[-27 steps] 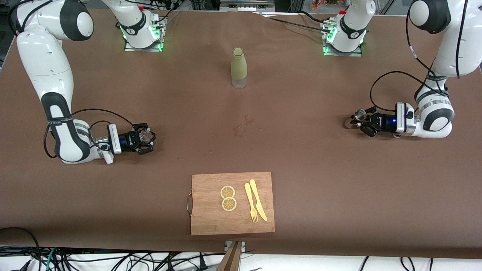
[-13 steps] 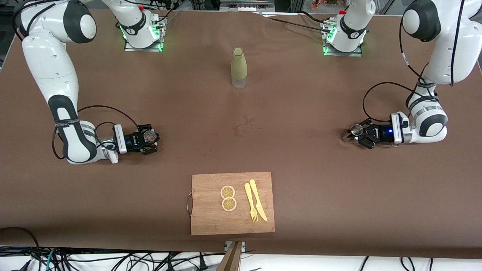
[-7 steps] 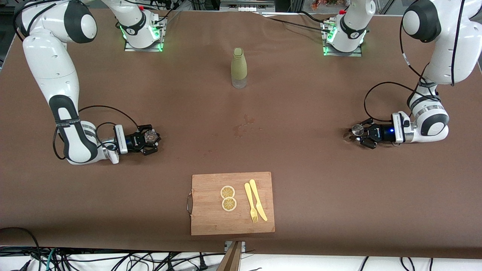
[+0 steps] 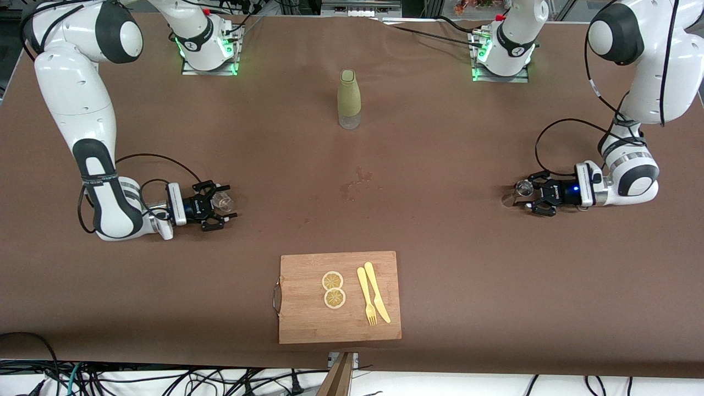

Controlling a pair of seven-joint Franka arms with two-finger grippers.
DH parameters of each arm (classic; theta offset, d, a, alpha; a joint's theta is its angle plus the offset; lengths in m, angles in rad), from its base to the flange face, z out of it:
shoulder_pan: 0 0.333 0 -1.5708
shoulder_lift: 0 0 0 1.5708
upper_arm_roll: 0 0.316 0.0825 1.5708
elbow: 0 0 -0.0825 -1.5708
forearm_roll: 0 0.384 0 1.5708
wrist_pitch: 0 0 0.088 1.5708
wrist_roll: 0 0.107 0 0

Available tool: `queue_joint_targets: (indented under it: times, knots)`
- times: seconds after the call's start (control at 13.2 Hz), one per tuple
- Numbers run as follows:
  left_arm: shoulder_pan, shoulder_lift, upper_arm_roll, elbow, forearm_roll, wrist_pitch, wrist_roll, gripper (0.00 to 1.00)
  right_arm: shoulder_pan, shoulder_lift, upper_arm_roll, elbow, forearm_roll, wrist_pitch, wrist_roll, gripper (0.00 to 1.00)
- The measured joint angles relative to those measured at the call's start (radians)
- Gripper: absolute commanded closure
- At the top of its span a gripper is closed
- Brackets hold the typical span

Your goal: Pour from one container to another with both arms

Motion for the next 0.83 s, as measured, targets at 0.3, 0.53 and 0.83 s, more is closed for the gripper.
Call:
queue_joint_targets:
  times: [0.3, 0.53, 0.83]
  knots:
    - [0.001, -0.022, 0.077, 0.058, 0.108, -0.035, -0.028, 0.00, -0.001, -0.027, -0.096, 0.003, 0.000, -0.019, 0.033, 0.00]
    - [0.001, -0.092, 0.121, 0.070, 0.209, -0.040, -0.164, 0.00, -0.002, -0.089, -0.158, 0.014, -0.029, -0.049, 0.142, 0.00]
    - [0.003, -0.296, 0.142, 0.087, 0.423, 0.025, -0.544, 0.00, 0.004, -0.223, -0.168, 0.024, -0.097, -0.054, 0.393, 0.00]
